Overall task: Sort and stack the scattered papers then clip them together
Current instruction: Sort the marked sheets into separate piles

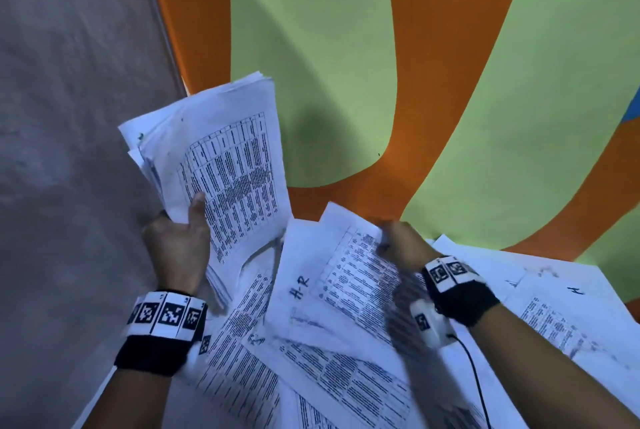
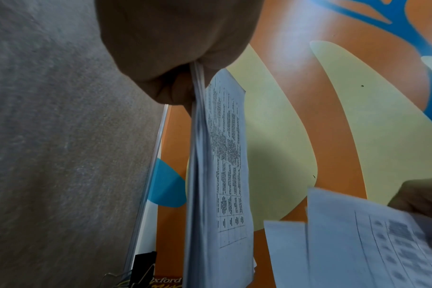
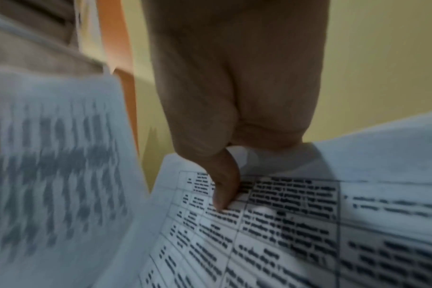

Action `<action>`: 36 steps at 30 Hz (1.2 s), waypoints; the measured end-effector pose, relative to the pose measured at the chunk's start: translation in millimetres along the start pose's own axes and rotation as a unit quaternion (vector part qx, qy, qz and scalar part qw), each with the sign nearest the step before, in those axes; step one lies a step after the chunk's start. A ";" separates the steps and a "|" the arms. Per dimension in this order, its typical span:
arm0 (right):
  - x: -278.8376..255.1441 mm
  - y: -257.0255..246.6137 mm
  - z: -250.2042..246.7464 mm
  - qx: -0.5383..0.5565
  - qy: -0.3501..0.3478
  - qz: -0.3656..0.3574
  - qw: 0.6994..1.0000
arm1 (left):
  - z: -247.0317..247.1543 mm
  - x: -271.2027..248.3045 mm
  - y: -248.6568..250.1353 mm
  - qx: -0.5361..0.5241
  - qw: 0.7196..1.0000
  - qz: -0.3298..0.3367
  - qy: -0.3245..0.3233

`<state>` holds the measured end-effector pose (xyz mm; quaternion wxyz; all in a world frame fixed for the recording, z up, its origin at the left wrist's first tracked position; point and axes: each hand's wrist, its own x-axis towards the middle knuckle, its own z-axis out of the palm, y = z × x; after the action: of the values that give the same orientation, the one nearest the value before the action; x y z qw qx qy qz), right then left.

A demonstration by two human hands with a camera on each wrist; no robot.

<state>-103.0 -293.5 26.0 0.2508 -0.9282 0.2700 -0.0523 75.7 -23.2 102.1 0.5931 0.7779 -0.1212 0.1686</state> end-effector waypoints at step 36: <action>-63.5 -5.0 -72.2 0.348 0.145 0.072 0.923 | -5.5 -4.6 5.6 -0.045 0.996 0.026 -0.079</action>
<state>-171.3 -287.9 93.6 0.5195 -0.7423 0.3345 -0.2592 68.7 -19.5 106.4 0.6117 0.7576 -0.1954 0.1166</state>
